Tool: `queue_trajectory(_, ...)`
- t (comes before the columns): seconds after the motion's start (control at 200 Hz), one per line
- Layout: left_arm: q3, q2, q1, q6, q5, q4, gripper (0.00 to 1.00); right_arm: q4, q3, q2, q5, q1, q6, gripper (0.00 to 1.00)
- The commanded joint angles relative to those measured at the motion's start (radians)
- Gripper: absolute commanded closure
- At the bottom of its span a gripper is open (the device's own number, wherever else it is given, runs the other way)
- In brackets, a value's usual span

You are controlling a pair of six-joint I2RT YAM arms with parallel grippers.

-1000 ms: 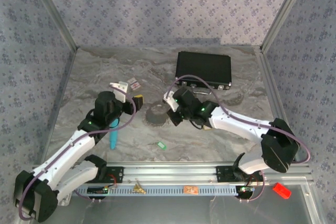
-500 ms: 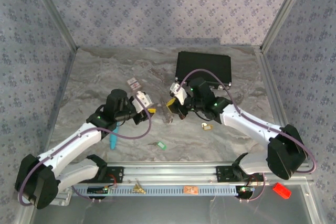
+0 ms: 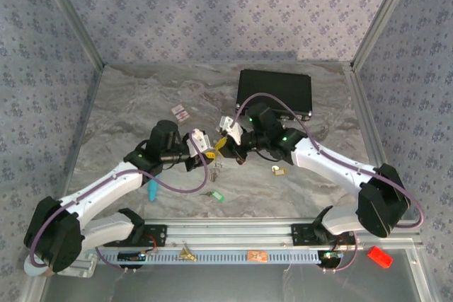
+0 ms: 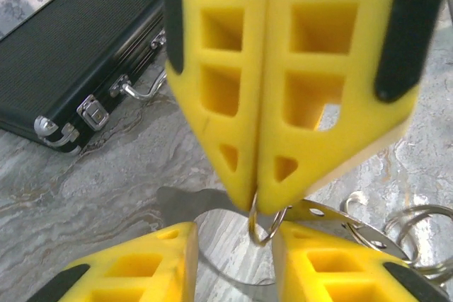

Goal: Put the keys on the keyring

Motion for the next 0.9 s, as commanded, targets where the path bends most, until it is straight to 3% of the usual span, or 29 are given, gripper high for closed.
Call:
queue_trajectory(0.0,-0.012,-0.006,-0.005,0.035,0.073,0.026,0.71,-0.017,0.042,0.013,-0.017,0.01,-0.031,1.0)
queue_trajectory(0.32,-0.024,-0.039,-0.005,0.054,0.076,0.014,0.76,-0.062,0.049,0.019,0.048,0.033,-0.082,1.0)
queue_trajectory(0.59,-0.025,-0.043,-0.007,0.055,0.061,0.026,1.0,-0.061,0.047,0.014,0.034,0.035,-0.077,1.0)
queue_trajectory(0.65,-0.026,-0.046,-0.006,0.057,0.05,0.033,1.0,-0.054,0.042,0.005,0.029,0.024,-0.068,1.0)
queue_trajectory(0.73,-0.032,-0.053,-0.006,0.057,0.036,0.046,1.0,-0.013,0.013,-0.038,0.013,-0.01,-0.03,0.7)
queue_trajectory(0.825,-0.044,-0.066,-0.009,0.058,0.009,0.068,1.0,0.123,-0.089,-0.134,0.001,-0.05,-0.016,0.61)
queue_trajectory(0.895,-0.056,-0.076,-0.013,0.071,-0.016,0.085,1.0,0.25,-0.216,-0.22,0.034,-0.044,-0.121,0.56)
